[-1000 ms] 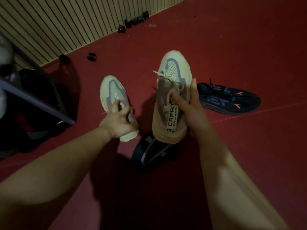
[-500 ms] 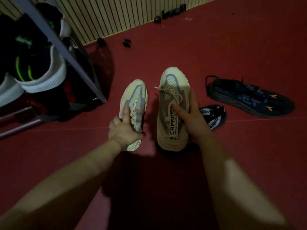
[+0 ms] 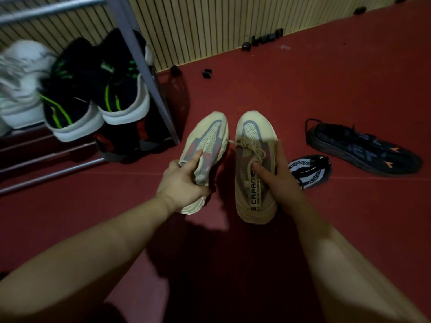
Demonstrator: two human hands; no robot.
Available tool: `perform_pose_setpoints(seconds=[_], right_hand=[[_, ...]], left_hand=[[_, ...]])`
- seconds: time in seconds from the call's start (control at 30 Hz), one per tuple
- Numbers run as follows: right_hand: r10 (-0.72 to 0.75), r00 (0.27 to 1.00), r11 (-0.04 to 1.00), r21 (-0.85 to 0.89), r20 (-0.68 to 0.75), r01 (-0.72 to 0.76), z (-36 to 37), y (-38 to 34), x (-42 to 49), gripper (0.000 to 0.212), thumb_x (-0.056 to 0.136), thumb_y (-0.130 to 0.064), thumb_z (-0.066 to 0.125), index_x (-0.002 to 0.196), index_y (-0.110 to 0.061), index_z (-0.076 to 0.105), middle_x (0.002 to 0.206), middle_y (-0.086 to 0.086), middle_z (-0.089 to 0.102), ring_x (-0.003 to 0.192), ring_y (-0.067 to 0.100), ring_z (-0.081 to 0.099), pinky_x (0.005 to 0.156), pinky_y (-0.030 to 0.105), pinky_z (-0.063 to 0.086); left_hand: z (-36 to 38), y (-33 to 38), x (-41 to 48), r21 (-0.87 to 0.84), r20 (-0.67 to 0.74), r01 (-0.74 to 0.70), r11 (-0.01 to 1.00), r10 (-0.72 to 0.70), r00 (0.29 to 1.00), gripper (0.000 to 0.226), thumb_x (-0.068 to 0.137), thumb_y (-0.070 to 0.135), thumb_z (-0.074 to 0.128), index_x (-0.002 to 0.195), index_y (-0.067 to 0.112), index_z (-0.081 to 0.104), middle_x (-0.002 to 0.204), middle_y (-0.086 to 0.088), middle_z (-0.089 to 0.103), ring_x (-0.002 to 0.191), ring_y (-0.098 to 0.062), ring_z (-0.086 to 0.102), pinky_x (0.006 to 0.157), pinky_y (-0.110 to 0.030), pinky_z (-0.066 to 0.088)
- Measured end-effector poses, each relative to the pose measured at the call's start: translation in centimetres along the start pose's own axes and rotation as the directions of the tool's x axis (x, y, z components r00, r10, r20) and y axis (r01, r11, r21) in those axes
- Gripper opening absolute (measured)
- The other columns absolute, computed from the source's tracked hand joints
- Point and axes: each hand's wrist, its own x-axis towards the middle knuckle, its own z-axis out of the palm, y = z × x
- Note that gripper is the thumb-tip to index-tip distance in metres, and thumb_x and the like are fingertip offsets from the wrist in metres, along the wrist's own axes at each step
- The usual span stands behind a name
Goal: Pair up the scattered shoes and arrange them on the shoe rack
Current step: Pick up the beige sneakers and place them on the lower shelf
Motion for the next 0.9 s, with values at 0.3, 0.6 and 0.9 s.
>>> perform_pose_setpoints(seconds=[0.3,0.6,0.9], right_hand=[[-0.006,0.992,0.994,-0.109,0.123,0.020,5.1,-2.7,-4.3,0.085,0.092,-0.017,0.057,0.151,-0.026,-0.003,0.133,-0.007,0.045,0.121,0.012,0.046,0.097,0.030,0.042],[-0.037,0.973,0.983,-0.169,0.229,0.077,15.6,-4.0,-8.9,0.085,0.090,-0.011,0.059,0.151,-0.026,0.002,0.134,-0.006,0.044,0.119,0.014,0.050,0.097,0.032,0.043],[-0.059,0.917,0.991,-0.087,0.394,0.101,29.1,-4.2,-9.8,0.075,0.092,-0.002,0.055,0.149,-0.024,0.011,0.120,-0.012,0.052,0.093,-0.003,0.057,0.069,0.005,0.050]], left_hand=[[-4.4,-3.2,-5.7,-0.004,0.035,0.036,0.999,-0.036,0.999,0.095,0.058,0.051,0.066,0.142,0.054,0.022,0.132,-0.014,0.042,0.128,-0.030,0.041,0.109,-0.034,0.036],[-13.4,-12.8,-13.0,-0.039,-0.014,0.093,0.995,-0.093,0.996,0.100,0.056,0.044,0.075,0.141,0.055,0.024,0.124,-0.006,0.041,0.120,-0.025,0.047,0.107,-0.033,0.038],[-18.6,-23.9,-17.0,-0.212,-0.205,0.281,0.936,-0.324,0.924,0.095,0.063,0.038,0.078,0.142,0.052,0.026,0.126,-0.009,0.040,0.119,-0.027,0.049,0.101,-0.028,0.039]])
